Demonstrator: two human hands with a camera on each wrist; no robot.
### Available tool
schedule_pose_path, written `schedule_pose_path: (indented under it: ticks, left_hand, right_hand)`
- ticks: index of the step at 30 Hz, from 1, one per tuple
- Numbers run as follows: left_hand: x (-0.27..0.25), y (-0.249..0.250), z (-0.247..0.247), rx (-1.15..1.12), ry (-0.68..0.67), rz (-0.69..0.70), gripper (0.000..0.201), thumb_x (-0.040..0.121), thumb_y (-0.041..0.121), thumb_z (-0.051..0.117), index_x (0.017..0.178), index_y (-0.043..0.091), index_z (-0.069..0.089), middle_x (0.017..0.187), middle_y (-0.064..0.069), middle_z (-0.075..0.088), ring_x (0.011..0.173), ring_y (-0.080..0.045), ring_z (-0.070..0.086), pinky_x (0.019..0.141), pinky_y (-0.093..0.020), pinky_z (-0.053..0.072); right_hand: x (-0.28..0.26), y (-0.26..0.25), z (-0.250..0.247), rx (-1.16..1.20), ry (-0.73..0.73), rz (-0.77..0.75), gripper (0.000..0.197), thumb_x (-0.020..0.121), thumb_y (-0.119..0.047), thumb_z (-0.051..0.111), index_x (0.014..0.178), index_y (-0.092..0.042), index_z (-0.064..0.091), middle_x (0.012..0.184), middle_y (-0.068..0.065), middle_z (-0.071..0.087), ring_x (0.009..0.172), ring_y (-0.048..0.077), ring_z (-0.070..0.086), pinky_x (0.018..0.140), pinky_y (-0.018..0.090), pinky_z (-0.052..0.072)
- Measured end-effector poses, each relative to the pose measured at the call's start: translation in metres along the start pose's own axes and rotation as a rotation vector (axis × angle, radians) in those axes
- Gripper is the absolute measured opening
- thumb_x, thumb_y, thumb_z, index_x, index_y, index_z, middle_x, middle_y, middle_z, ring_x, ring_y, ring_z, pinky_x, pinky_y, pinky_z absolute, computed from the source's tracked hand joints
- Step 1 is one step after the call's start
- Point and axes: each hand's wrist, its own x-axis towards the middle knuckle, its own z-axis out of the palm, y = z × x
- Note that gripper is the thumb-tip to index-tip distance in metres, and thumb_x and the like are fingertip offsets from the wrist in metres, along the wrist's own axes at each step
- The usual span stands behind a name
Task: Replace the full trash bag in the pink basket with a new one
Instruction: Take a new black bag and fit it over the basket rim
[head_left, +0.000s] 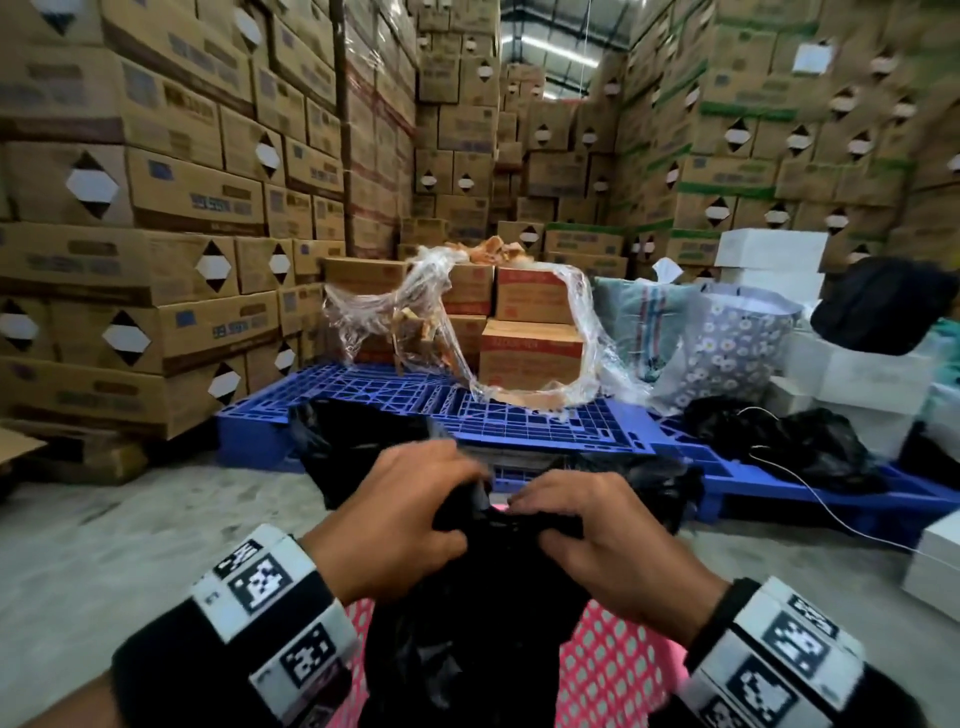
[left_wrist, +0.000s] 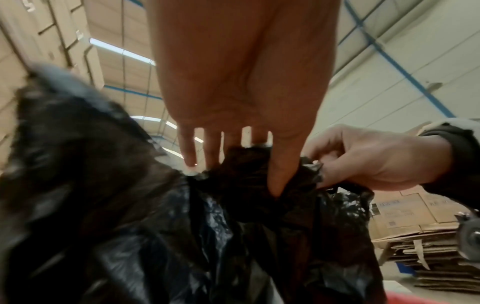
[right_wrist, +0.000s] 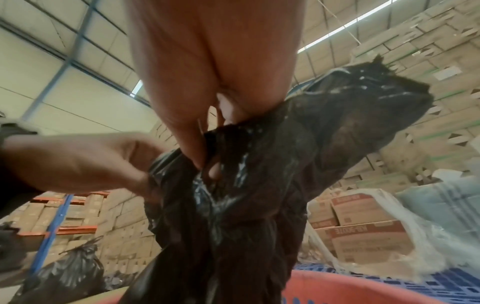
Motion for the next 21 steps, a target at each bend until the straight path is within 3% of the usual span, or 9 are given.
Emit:
schedule_pose_path:
  ticks: [2, 3, 7, 10, 12, 15, 18, 19, 21]
  left_hand:
    - [-0.003, -0.004, 0.004, -0.019, -0.100, -0.024, 0.022, 0.073, 0.022, 0.059, 0.094, 0.019, 0.064, 0.098, -0.001, 0.067, 0.099, -0.021, 0.059, 0.078, -0.031, 0.045]
    - [-0.004, -0.005, 0.006, -0.004, -0.110, -0.016, 0.020, 0.075, 0.023, 0.057, 0.092, 0.017, 0.064, 0.095, -0.002, 0.068, 0.095, -0.022, 0.059, 0.076, -0.032, 0.045]
    - [-0.007, -0.015, 0.012, 0.110, -0.114, 0.091, 0.022, 0.080, 0.029, 0.048, 0.090, 0.017, 0.063, 0.094, -0.002, 0.068, 0.093, -0.021, 0.059, 0.077, -0.035, 0.045]
    - [-0.012, -0.022, 0.020, 0.133, -0.357, 0.099, 0.024, 0.083, 0.032, 0.045, 0.099, 0.023, 0.061, 0.099, -0.002, 0.070, 0.094, -0.021, 0.061, 0.077, -0.033, 0.048]
    - [-0.017, -0.022, 0.024, 0.045, -0.489, 0.063, 0.027, 0.083, 0.031, 0.045, 0.104, 0.025, 0.061, 0.102, -0.001, 0.071, 0.096, -0.022, 0.062, 0.081, -0.036, 0.051]
    - [-0.018, -0.018, 0.018, -0.063, -0.410, 0.040, 0.032, 0.084, 0.018, 0.047, 0.110, 0.026, 0.064, 0.109, 0.005, 0.070, 0.102, -0.013, 0.061, 0.087, -0.031, 0.049]
    - [-0.018, -0.014, 0.010, -0.161, -0.316, 0.024, 0.019, 0.087, 0.014, 0.054, 0.096, 0.020, 0.069, 0.086, 0.016, 0.068, 0.082, -0.003, 0.062, 0.072, -0.024, 0.047]
    - [-0.019, -0.014, 0.008, -0.203, -0.321, 0.027, 0.014, 0.088, 0.016, 0.055, 0.089, 0.020, 0.069, 0.077, 0.019, 0.065, 0.073, 0.002, 0.059, 0.066, -0.020, 0.043]
    - [-0.026, -0.014, 0.009, -0.277, -0.357, 0.036, 0.013, 0.089, 0.021, 0.055, 0.082, 0.019, 0.065, 0.071, 0.013, 0.062, 0.064, 0.000, 0.053, 0.060, -0.019, 0.039]
  right_hand:
    - [-0.005, 0.004, -0.002, -0.002, -0.008, 0.059, 0.035, 0.073, 0.000, 0.059, 0.099, -0.019, 0.073, 0.100, -0.002, 0.070, 0.096, 0.011, 0.064, 0.085, 0.027, 0.053]
    - [-0.008, 0.007, -0.005, -0.008, -0.001, 0.095, 0.034, 0.075, 0.000, 0.062, 0.101, -0.021, 0.071, 0.100, -0.003, 0.067, 0.096, 0.011, 0.062, 0.086, 0.027, 0.052]
    - [-0.020, 0.021, -0.006, -0.005, -0.017, 0.164, 0.026, 0.078, -0.009, 0.065, 0.087, -0.032, 0.056, 0.084, -0.004, 0.064, 0.080, 0.014, 0.060, 0.075, 0.034, 0.053]
    - [-0.025, 0.029, 0.001, -0.130, -0.277, 0.195, 0.016, 0.075, -0.011, 0.059, 0.085, -0.023, 0.064, 0.089, 0.002, 0.072, 0.083, 0.018, 0.067, 0.075, 0.033, 0.057]
    - [-0.026, 0.029, 0.008, -0.107, -0.375, 0.168, 0.022, 0.073, -0.006, 0.055, 0.088, -0.015, 0.069, 0.087, 0.003, 0.075, 0.080, 0.016, 0.069, 0.074, 0.032, 0.058]
    - [-0.022, 0.024, 0.009, -0.064, -0.352, 0.137, 0.026, 0.073, -0.004, 0.052, 0.087, -0.016, 0.071, 0.085, 0.000, 0.075, 0.073, 0.009, 0.066, 0.070, 0.028, 0.055]
    - [-0.020, 0.024, 0.002, -0.033, -0.300, 0.132, 0.023, 0.073, -0.004, 0.053, 0.082, -0.015, 0.071, 0.087, 0.003, 0.077, 0.078, 0.012, 0.070, 0.070, 0.029, 0.057]
    - [-0.019, 0.025, 0.000, -0.035, -0.291, 0.130, 0.022, 0.073, -0.003, 0.054, 0.074, -0.018, 0.070, 0.081, 0.001, 0.076, 0.076, 0.009, 0.069, 0.068, 0.025, 0.054]
    - [-0.022, 0.030, -0.003, -0.068, -0.289, 0.147, 0.032, 0.073, 0.000, 0.057, 0.061, -0.029, 0.060, 0.064, -0.009, 0.065, 0.061, -0.006, 0.059, 0.057, 0.009, 0.042]
